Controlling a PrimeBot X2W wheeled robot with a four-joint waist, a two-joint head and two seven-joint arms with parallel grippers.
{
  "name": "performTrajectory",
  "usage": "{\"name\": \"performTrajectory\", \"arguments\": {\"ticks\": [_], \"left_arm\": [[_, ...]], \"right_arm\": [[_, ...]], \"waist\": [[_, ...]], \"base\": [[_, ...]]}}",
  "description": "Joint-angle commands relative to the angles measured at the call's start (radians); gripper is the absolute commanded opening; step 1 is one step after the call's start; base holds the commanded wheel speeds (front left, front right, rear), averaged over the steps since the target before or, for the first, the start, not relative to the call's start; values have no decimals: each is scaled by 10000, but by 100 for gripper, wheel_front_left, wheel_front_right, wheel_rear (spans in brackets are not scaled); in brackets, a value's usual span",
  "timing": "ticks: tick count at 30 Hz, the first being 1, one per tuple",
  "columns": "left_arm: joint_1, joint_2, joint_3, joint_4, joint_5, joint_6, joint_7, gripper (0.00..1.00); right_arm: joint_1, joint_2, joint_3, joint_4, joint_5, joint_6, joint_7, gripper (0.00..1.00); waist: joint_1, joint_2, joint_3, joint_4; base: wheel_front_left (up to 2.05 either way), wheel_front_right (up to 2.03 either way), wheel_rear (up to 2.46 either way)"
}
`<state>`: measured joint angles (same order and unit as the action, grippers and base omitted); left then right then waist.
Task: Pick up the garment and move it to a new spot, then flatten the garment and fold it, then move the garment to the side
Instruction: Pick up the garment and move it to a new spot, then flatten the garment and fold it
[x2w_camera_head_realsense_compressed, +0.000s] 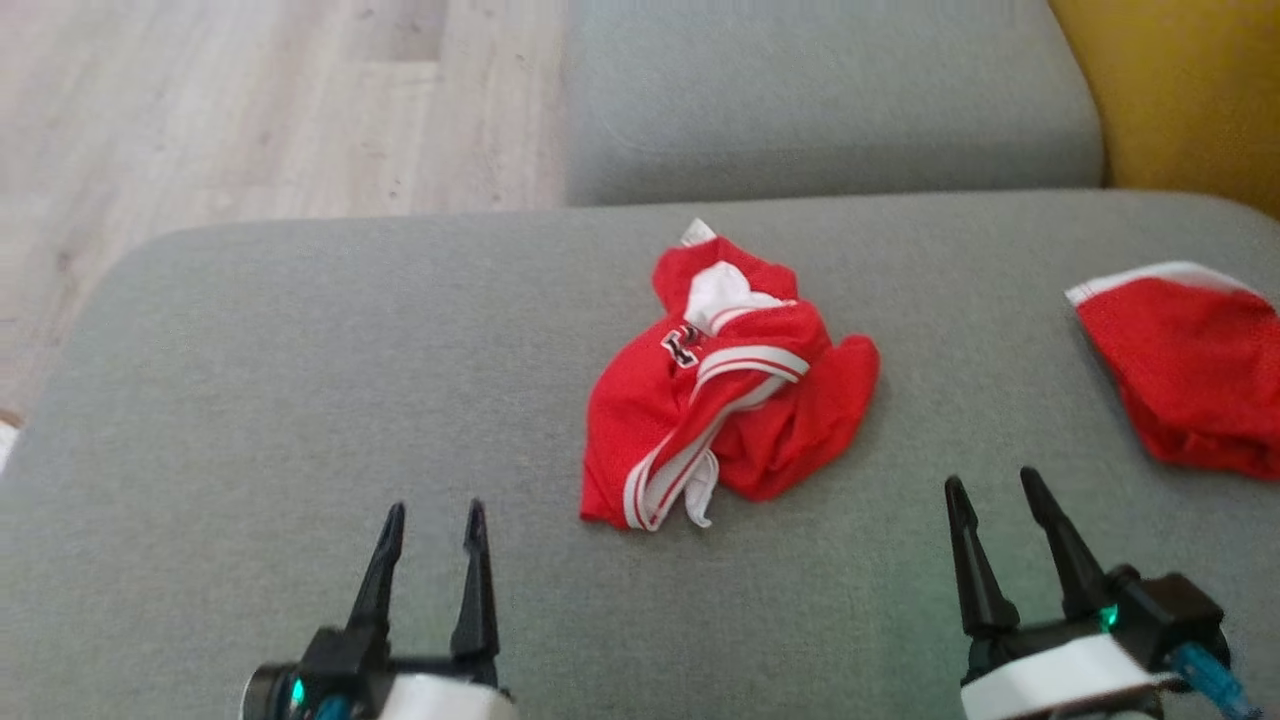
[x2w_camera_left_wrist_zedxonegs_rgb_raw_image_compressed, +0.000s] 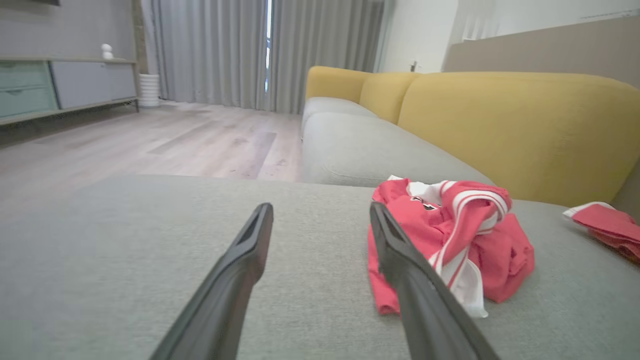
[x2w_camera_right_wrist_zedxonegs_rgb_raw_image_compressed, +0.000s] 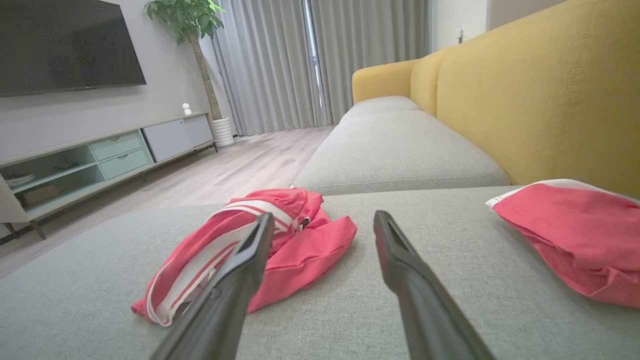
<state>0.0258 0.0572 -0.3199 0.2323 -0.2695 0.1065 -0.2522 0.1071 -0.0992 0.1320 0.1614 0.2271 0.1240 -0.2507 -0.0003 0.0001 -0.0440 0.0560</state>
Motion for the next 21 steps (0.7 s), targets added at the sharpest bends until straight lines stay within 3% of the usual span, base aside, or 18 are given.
{"name": "performTrajectory", "arguments": {"ticks": [1, 9, 21], "left_arm": [[-247, 34, 369, -438, 99, 48, -94, 100], [1285, -34, 1033, -2031, 719, 278, -94, 100], [2022, -60, 1183, -2005, 1608, 90, -95, 100]], "right_arm": [[-160, 15, 182, -306, -93, 67, -110, 100], [340, 165, -132, -198, -277, 67, -110, 100], [681, 421, -415, -162, -369, 67, -111, 100]], "waist": [[3, -1, -221, 230], [3, -1, -489, 471], [3, -1, -876, 580]], "base": [[0, 0, 0], [0, 0, 0], [0, 0, 0]]}}
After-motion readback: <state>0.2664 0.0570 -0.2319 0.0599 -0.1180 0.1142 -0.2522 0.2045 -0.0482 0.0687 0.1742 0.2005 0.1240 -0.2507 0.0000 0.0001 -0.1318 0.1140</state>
